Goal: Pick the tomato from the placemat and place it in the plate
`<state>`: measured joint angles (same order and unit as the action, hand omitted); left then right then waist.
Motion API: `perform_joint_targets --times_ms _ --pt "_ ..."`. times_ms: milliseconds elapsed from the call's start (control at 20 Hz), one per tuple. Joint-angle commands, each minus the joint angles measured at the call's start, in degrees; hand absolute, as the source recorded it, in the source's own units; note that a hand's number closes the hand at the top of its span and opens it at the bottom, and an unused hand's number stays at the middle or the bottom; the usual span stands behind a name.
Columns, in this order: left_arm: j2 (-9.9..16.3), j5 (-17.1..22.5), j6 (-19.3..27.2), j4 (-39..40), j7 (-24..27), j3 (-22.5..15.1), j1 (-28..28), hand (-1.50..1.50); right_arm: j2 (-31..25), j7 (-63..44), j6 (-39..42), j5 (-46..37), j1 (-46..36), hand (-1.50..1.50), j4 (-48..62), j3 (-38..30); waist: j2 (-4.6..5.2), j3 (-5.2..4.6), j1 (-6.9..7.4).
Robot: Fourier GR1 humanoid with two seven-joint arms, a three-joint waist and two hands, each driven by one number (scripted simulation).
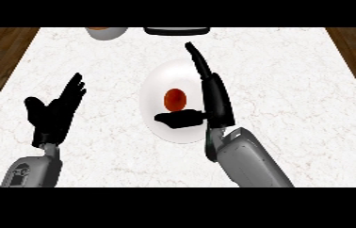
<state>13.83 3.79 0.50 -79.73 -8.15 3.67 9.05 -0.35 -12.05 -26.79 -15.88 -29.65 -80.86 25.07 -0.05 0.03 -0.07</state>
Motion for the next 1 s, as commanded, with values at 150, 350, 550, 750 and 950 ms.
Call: perform_joint_targets --times_ms 150,350,550,750,950 --pt "-2.4 -2.2 2.0 -2.3 -0.9 -1.5 -1.3 0.00 -2.9 4.5 11.8 11.6 4.4 -1.50 -3.0 -7.6 0.02 -0.02 0.12" --pt "-1.1 -0.7 -0.7 2.5 1.7 1.8 0.5 0.00 -2.1 11.4 11.3 7.6 12.1 -1.50 -5.1 -5.3 0.03 -0.04 -0.03" --pt "-1.3 -1.4 -1.5 -0.1 -0.4 1.4 0.3 0.00 -5.9 11.7 16.8 10.2 10.5 -1.50 -5.1 -12.7 0.03 -0.03 0.06" --pt "0.0 -0.1 -3.1 -1.7 -3.8 2.9 1.7 0.00 -3.3 19.0 16.8 9.1 7.6 -1.50 5.1 -15.7 0.08 -0.02 0.29" --pt "-2.7 -2.9 -0.8 -3.9 -2.3 1.1 -1.0 0.00 -6.9 13.8 20.2 9.6 8.7 -1.50 -1.0 -19.2 0.02 -0.03 0.19"
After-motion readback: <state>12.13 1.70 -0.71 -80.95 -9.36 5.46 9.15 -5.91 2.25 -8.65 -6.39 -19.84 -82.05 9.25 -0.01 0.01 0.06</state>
